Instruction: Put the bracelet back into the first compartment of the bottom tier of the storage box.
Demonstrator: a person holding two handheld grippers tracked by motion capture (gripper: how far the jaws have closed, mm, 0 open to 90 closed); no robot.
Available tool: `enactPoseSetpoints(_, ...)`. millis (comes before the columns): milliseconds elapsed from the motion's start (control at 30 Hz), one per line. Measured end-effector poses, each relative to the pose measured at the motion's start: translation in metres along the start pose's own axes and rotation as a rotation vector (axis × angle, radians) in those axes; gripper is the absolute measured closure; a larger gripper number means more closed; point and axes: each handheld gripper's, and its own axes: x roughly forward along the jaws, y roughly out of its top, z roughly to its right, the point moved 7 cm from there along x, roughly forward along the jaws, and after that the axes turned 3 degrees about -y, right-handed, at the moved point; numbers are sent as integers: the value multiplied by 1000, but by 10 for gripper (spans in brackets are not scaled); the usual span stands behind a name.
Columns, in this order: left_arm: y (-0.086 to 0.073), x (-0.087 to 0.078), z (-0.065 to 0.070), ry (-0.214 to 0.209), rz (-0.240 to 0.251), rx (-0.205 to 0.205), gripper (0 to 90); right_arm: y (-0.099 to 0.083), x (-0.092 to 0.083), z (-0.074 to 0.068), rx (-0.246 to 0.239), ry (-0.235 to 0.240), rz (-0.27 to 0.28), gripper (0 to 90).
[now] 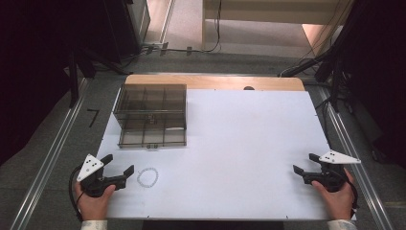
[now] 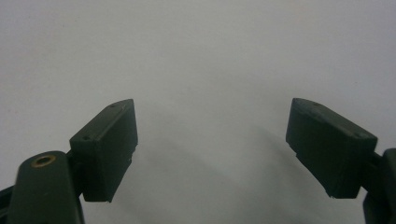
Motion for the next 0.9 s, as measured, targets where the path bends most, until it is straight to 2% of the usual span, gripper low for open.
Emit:
enactPoseSetpoints(433, 1, -1, -1, 11, 14, -5, 79, 0, -1, 0, -6, -2, 17, 149)
enactPoseSetpoints(667, 1, -1, 2, 1, 6, 27, 83, 0, -1, 0, -3, -6, 17, 138)
enactPoseSetpoints(900, 0, 2, 6, -5, -25, 37, 101, 0, -1, 0, -3, -7, 17, 138)
